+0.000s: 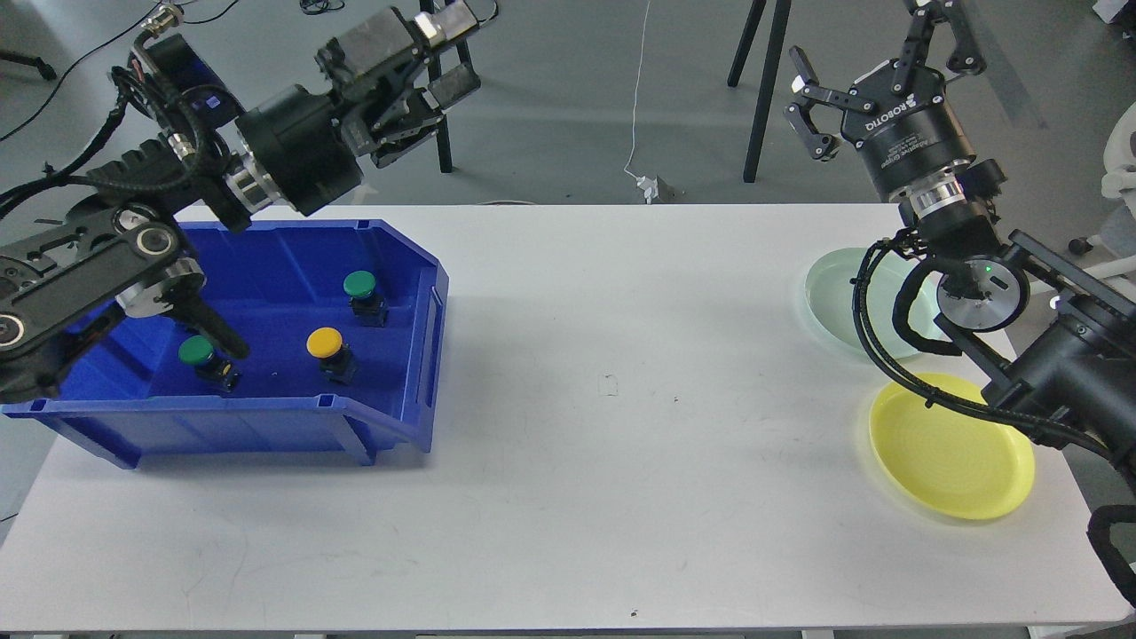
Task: Pass button and place on color plate
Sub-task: 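Reach the left gripper down into the blue bin toward the yellow button, then close the left gripper on the yellow-topped button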
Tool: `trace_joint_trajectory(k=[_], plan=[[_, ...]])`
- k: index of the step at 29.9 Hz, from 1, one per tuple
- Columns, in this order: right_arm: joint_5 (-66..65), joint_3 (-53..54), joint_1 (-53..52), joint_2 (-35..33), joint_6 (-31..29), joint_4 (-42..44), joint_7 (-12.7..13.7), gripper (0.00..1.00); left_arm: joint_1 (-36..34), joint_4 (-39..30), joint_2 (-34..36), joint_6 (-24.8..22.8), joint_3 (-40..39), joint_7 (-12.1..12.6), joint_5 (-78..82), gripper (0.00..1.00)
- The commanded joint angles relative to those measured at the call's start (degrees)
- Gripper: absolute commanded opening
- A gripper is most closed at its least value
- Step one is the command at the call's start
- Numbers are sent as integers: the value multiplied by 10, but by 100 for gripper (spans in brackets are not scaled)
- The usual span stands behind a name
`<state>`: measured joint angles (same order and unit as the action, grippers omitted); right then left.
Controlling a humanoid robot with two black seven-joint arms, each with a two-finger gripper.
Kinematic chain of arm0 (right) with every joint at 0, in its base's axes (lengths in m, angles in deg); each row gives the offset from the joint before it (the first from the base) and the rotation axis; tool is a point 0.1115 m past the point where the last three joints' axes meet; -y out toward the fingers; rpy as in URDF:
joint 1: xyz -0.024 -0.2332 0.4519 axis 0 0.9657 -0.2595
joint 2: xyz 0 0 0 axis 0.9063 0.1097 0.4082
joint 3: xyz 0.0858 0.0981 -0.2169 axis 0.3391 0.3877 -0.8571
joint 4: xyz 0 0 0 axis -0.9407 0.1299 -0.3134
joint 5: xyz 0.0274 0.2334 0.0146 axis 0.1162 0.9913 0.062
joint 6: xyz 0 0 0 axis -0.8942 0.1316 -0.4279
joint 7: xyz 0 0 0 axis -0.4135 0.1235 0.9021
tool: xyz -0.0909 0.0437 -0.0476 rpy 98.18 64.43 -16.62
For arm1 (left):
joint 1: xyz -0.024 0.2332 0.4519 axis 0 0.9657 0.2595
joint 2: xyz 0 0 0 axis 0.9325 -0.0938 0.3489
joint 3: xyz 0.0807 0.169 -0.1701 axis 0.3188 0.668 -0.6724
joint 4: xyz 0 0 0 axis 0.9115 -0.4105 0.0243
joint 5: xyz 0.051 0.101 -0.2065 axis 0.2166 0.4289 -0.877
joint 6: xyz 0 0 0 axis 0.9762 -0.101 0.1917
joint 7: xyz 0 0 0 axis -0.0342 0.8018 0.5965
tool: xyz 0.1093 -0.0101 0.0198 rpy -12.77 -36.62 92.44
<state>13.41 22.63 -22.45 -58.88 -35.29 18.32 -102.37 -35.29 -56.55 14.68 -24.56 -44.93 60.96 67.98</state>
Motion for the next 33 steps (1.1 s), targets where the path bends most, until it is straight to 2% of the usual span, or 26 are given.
trace_joint_trajectory(k=[1,5,8,14,22,33], plan=[[0,1,7,0,-1,2,0,99,-96,2,73,14,168,0,88,85],[0,1,13,0,-1,2,0,99,-167,4,101,19,307,0,187,85],[0,1,19,0,-1,2,0,99,-179,19,102,19,360,0,256,85],[0,4,26,0,-1,2,0,99,-180,71,89,20,413,0,304,85],[0,8,34,-2,-1,1,0,99,-175,166,17,19,480,0,319,84],[0,8,36,-2,-1,0,0,99,-154,206,3,18,487,0,318,84]])
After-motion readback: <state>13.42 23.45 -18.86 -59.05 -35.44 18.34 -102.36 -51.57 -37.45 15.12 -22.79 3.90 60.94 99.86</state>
